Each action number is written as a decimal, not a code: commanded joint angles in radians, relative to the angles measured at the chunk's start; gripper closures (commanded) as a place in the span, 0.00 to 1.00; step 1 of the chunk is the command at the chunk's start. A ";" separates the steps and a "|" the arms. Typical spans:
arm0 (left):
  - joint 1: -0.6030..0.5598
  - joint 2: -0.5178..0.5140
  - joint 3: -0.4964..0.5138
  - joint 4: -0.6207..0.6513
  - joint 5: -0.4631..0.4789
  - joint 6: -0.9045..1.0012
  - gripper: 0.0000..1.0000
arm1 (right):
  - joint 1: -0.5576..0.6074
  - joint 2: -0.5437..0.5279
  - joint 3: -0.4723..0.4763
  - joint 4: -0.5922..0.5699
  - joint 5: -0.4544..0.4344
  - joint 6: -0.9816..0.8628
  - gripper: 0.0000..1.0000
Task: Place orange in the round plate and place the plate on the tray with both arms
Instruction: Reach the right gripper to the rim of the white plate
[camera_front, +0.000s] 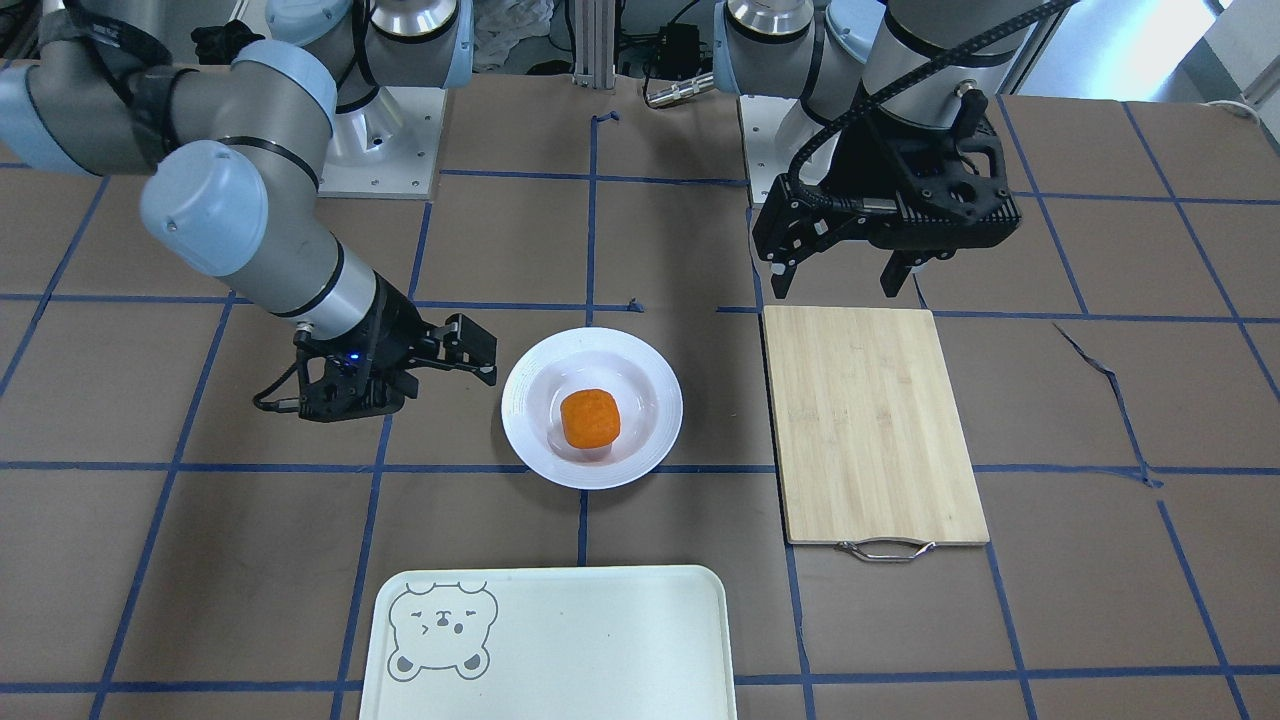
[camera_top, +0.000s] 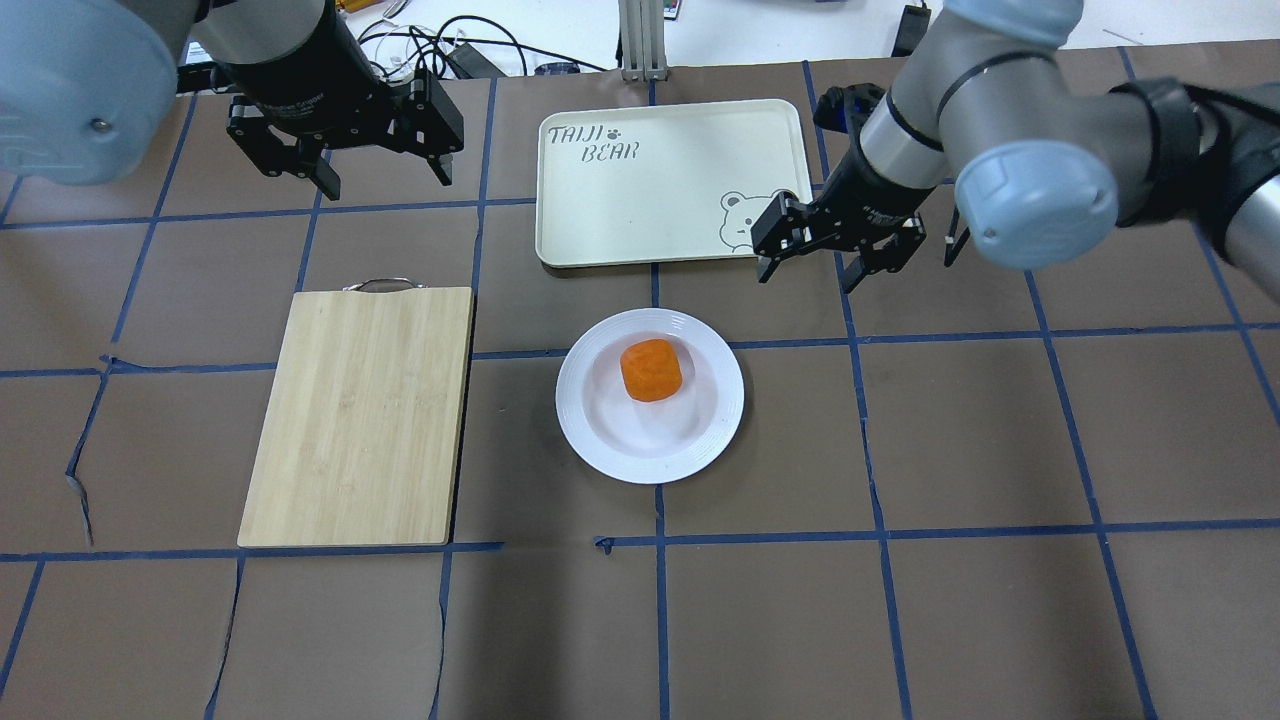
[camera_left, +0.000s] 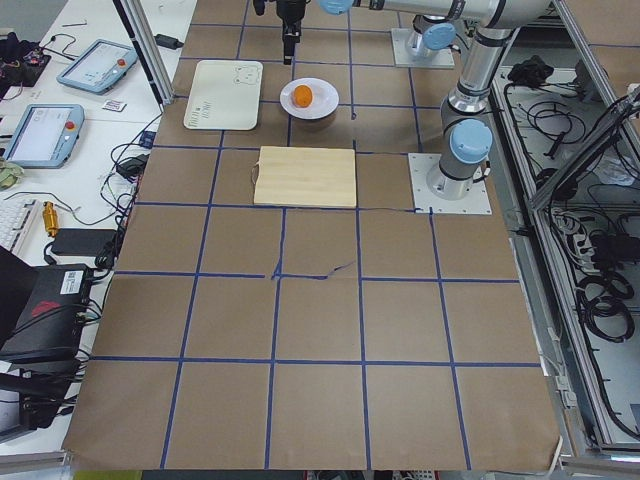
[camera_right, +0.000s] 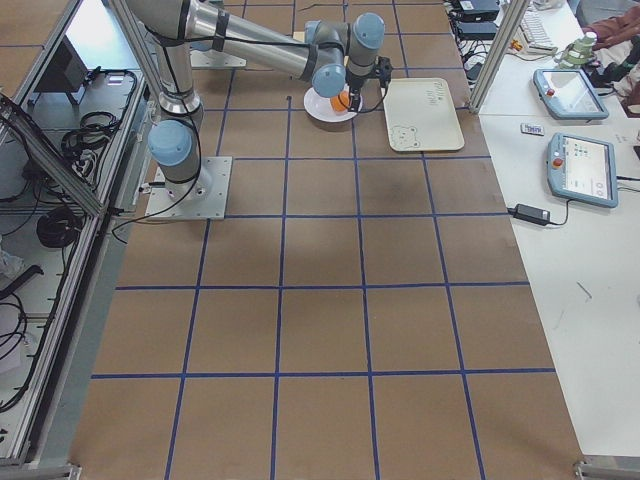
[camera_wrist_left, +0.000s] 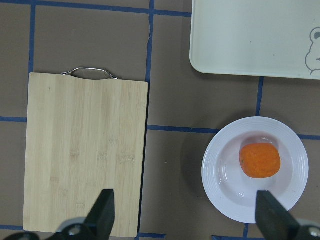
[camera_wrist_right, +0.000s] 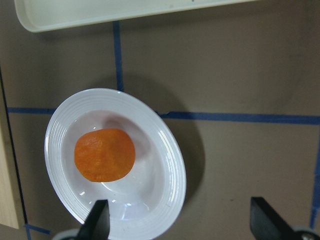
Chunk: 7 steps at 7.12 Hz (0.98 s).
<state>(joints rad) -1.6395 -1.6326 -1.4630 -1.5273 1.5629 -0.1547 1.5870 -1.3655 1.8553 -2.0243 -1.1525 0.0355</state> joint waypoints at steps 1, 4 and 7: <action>0.001 0.004 0.000 0.001 0.000 0.000 0.00 | 0.004 0.032 0.146 -0.204 0.109 0.070 0.00; 0.001 0.005 0.000 -0.001 0.000 0.000 0.00 | 0.008 0.130 0.206 -0.396 0.122 0.073 0.00; 0.009 0.013 0.000 -0.008 0.003 0.000 0.00 | 0.016 0.138 0.243 -0.433 0.123 0.108 0.01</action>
<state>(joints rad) -1.6345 -1.6227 -1.4628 -1.5336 1.5655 -0.1560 1.5990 -1.2297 2.0813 -2.4474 -1.0311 0.1178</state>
